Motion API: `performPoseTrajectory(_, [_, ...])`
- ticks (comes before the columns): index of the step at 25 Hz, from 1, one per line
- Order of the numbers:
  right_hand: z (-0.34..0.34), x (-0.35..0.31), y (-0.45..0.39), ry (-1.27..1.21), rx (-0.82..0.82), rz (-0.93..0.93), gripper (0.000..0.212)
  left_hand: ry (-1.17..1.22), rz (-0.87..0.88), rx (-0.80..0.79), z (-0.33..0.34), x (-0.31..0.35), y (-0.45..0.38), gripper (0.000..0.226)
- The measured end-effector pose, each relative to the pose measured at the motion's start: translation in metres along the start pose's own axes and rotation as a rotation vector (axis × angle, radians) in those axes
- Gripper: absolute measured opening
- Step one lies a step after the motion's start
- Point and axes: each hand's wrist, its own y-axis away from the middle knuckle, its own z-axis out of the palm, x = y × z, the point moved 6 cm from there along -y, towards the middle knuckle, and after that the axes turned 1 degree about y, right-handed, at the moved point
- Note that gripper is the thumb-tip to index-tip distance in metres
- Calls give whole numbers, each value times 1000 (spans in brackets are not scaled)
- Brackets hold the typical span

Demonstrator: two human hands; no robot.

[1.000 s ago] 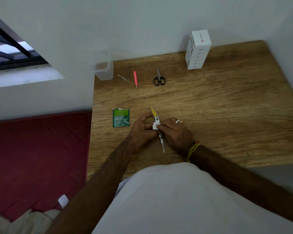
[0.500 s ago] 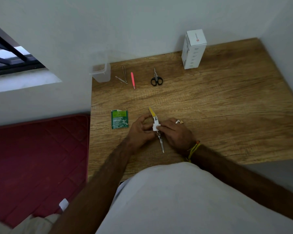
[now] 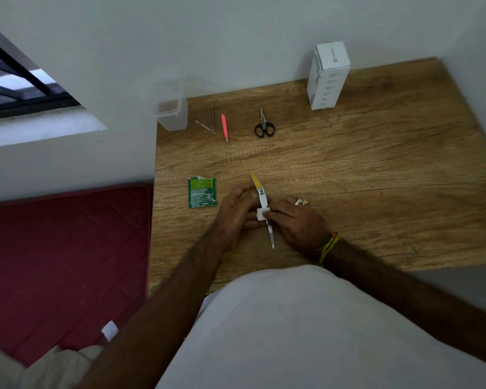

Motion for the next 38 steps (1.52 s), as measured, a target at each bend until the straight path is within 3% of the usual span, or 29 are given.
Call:
performPoseTrajectory(12, [-3, -4, 0, -3, -7, -10, 26, -14, 6, 39, 2, 6, 4, 20])
performPoseTrajectory(19, [-4, -4, 4, 7, 14, -23, 25, -65, 30, 28, 3, 8, 4, 34])
performPoseTrajectory(38, [-7, -4, 6, 38, 38, -25, 24, -116, 70, 42, 1, 7, 4, 38])
